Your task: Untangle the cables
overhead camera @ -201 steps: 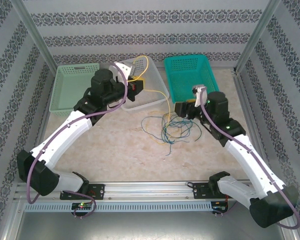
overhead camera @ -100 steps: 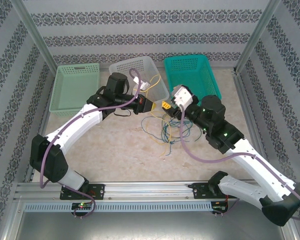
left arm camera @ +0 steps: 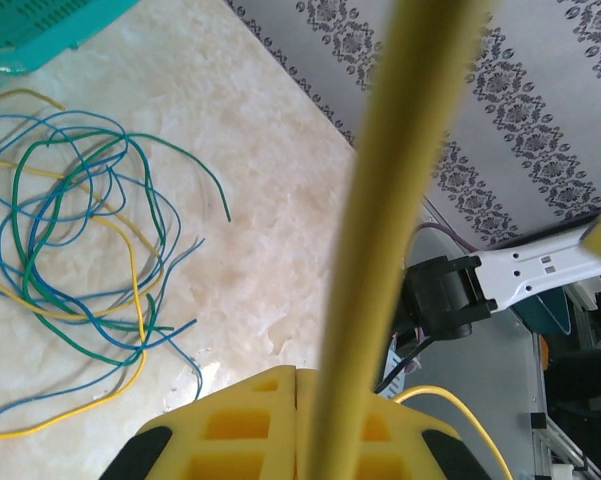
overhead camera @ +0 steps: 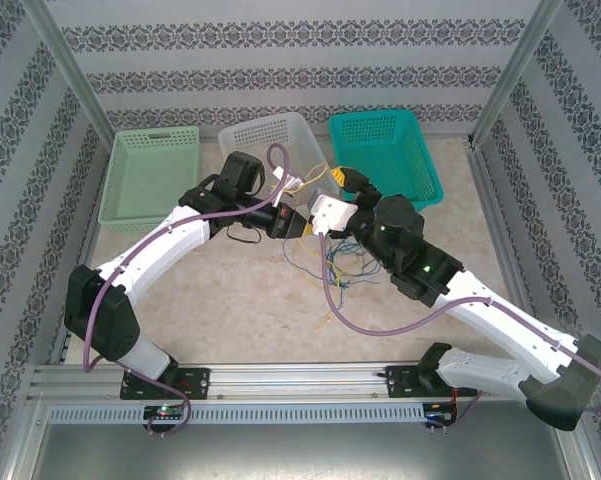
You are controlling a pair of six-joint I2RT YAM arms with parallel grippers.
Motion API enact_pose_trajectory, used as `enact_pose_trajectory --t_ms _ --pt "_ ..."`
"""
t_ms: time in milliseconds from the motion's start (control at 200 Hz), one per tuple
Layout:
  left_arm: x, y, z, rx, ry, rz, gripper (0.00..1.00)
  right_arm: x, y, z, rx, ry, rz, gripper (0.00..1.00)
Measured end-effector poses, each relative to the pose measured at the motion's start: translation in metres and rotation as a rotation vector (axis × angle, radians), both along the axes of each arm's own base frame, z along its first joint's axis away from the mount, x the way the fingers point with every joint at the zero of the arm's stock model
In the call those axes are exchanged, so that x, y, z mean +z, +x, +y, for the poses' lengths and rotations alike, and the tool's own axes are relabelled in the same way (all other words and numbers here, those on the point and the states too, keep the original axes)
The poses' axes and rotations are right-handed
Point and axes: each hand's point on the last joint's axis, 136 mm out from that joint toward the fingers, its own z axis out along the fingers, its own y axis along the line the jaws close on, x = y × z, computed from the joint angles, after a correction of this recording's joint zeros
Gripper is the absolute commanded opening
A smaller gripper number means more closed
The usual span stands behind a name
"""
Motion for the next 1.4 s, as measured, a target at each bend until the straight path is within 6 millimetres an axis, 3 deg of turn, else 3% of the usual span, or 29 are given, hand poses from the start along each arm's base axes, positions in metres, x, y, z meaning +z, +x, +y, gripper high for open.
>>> enact_pose_trajectory --t_ms 305,580,744,974,1099,1214,1399 --pt "-0.016 -0.001 -0.001 -0.009 0.032 0.045 0.00 0.017 -0.004 0.011 0.017 -0.054 -0.073 0.63" --pt "-0.027 -0.007 -0.001 -0.018 0.059 0.075 0.00 0.017 0.002 0.017 0.020 -0.083 -0.078 0.53" --pt "-0.028 -0.010 -0.002 -0.028 0.063 0.074 0.00 0.008 0.009 0.024 0.019 -0.127 -0.070 0.39" --pt "-0.034 -0.012 -0.001 -0.030 0.074 0.081 0.00 0.010 0.015 0.025 -0.004 -0.104 -0.050 0.09" --pt "-0.040 -0.013 0.000 -0.029 0.081 0.092 0.00 0.022 0.023 0.012 -0.034 0.034 0.029 0.05" --pt "-0.039 -0.009 -0.001 -0.021 0.073 0.062 0.00 0.027 0.040 -0.020 -0.069 0.247 0.193 0.04" --pt "-0.020 0.000 -0.003 0.018 0.034 -0.062 0.00 0.012 0.057 -0.063 -0.111 0.562 0.507 0.02"
